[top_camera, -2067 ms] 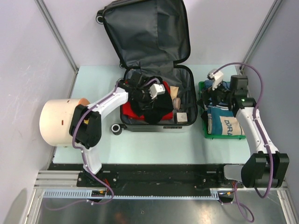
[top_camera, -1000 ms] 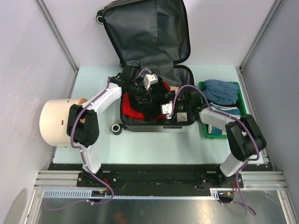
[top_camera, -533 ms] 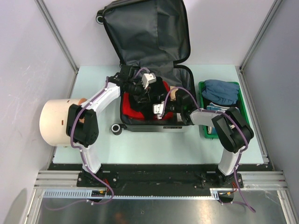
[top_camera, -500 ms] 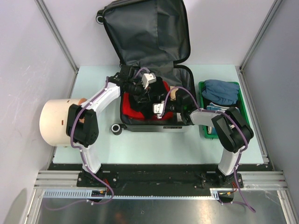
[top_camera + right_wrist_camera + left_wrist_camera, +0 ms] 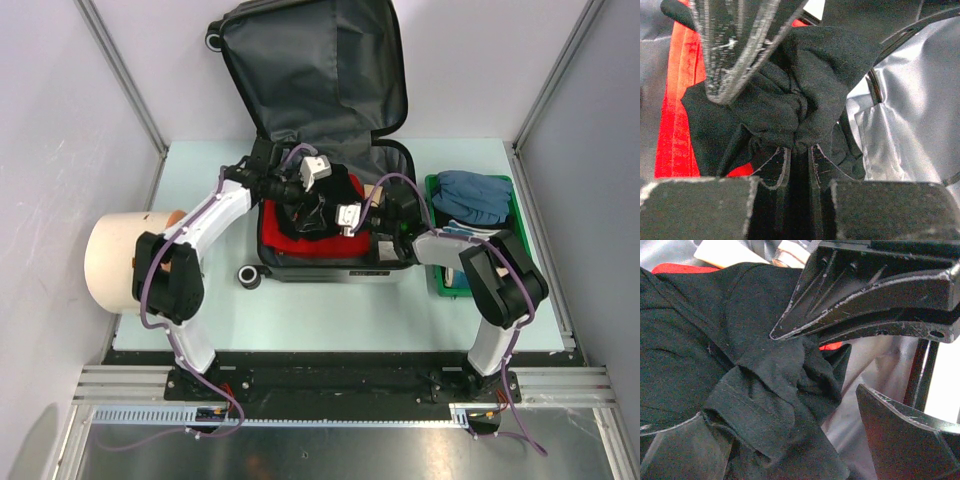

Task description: Open, take out, and arrange the luggage

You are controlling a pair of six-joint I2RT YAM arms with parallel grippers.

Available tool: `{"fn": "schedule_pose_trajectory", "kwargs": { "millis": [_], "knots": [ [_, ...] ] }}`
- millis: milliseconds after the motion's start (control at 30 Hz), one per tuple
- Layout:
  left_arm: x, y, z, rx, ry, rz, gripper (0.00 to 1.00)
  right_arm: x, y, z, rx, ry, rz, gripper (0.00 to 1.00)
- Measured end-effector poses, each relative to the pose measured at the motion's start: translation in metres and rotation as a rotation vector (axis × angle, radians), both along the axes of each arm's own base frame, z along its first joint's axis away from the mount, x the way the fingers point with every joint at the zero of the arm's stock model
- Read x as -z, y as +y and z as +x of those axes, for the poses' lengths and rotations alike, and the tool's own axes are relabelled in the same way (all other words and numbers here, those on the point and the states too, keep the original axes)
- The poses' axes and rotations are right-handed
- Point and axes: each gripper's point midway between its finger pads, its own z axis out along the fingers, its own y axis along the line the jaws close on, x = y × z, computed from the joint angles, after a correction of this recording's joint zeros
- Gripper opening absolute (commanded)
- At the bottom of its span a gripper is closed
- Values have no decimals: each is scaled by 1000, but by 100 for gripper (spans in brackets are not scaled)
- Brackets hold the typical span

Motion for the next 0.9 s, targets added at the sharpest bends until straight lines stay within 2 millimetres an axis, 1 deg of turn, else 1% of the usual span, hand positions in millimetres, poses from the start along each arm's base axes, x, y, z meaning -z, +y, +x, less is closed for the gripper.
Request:
{"fn": "schedule_pose_trajectory", "kwargs": {
  "millis": [133, 233, 267, 300, 333, 367, 433, 467, 500, 533, 633, 667, 700, 733, 767, 800, 833, 900],
  "knots": [
    [-1, -4, -4, 18, 0, -8, 98, -6, 1, 0, 10, 44, 38, 0],
    [5, -8, -9, 33, 6, -2, 89, -11, 2, 2, 21, 77, 67, 0],
    [7, -8, -11, 36, 8, 1, 81, -13, 2, 3, 25, 89, 77, 0],
    [9, -8, -11, 36, 4, 4, 77, -14, 1, 4, 30, 104, 86, 0],
    [10, -8, -9, 36, -6, 6, 70, -15, 0, 4, 35, 120, 94, 0],
    [12, -8, -8, 33, -13, 9, 51, -15, -1, 5, 40, 137, 101, 0],
    [14, -8, -5, 24, -23, 10, 31, -14, -1, 4, 47, 168, 114, 0],
    [14, -7, -2, 20, -39, 16, 10, -15, -2, 4, 47, 180, 120, 2],
    [14, -6, 1, 15, -52, 20, 3, -16, -2, 3, 49, 191, 123, 4],
    [13, -5, 4, 10, -60, 18, 0, -16, -4, 3, 52, 201, 126, 6],
    [11, -6, 7, 11, -73, 9, 0, -18, -9, 4, 56, 215, 127, 29],
    [11, -6, 6, 14, -74, 6, 0, -18, -10, 4, 52, 223, 125, 48],
    [10, -7, 7, 15, -75, 4, 0, -18, -11, 3, 48, 230, 124, 62],
    [10, -7, 6, 16, -75, 2, 0, -18, -13, 2, 48, 239, 123, 73],
    [11, -7, 6, 16, -72, 2, 0, -18, -14, 3, 52, 239, 122, 78],
    [12, -7, 5, 18, -67, 2, 0, -21, -16, 4, 51, 226, 118, 79],
    [14, -6, 4, 18, -61, 3, 0, -23, -17, 4, 50, 215, 113, 83],
    [16, -6, 2, 21, -52, 1, 0, -27, -19, 4, 45, 189, 99, 85]
  ]
}}
